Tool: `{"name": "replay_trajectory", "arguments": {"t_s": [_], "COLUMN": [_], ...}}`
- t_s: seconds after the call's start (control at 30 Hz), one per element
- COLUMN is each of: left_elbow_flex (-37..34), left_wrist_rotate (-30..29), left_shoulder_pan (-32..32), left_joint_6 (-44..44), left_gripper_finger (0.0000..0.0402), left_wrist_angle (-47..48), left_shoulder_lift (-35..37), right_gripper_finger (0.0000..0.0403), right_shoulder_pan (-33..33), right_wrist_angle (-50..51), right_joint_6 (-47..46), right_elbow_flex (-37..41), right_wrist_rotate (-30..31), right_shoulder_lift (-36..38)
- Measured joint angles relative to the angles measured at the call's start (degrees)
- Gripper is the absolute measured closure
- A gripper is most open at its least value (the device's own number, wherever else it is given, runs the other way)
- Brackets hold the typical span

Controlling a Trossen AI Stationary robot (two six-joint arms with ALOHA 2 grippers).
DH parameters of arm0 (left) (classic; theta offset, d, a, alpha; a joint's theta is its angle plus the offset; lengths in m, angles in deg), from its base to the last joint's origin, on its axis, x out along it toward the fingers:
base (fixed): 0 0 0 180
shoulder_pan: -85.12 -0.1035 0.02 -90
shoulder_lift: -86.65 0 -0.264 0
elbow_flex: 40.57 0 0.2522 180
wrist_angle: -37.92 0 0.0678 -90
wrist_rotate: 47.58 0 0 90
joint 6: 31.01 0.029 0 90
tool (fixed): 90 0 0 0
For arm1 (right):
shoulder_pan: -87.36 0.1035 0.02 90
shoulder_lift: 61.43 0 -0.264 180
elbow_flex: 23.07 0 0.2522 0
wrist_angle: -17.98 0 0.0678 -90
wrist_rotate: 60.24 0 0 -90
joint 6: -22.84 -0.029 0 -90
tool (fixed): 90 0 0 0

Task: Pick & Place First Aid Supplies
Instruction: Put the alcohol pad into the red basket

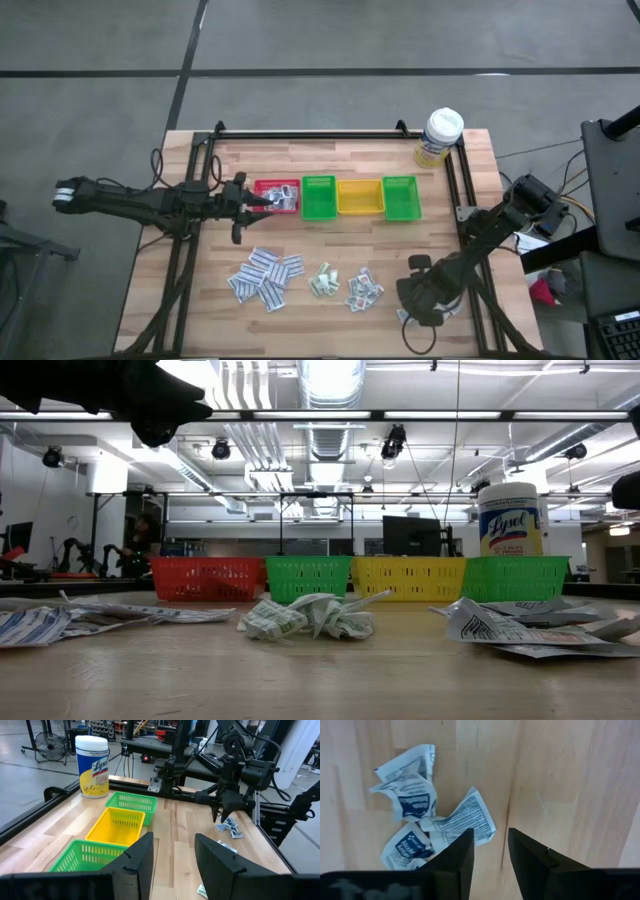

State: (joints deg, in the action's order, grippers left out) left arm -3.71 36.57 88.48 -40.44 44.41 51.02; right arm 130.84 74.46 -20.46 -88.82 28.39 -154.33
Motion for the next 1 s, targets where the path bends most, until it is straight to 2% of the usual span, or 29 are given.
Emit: {"name": "replay_trajectory", "arguments": {"t_s": [0.33, 0.63, 1.0], "left_elbow_flex": [0.0, 0.0, 0.0], "left_wrist_rotate": [0.0, 0.0, 0.0], "left_shoulder_pan": [0.0, 0.0, 0.0], "left_joint_6": [-0.2, -1.1, -1.1], "left_gripper_finger": [0.0264, 0.0264, 0.0264], "left_wrist_angle": [0.0, 0.0, 0.0], "left_shoulder_lift": [0.0, 0.0, 0.0], "right_gripper_finger": [0.0281, 0.0300, 0.0312], "right_shoulder_pan": [0.0, -0.1, -0.6], "right_wrist_angle": [0.8, 6.0, 9.6], "right_joint_6": [-0.3, -1.1, -4.6], "right_elbow_flex": [-0.4, 0.1, 0.0], "right_wrist_rotate": [0.1, 10.5, 10.7], "right_shoulder_lift": [-6.3, -4.2, -2.0]}}
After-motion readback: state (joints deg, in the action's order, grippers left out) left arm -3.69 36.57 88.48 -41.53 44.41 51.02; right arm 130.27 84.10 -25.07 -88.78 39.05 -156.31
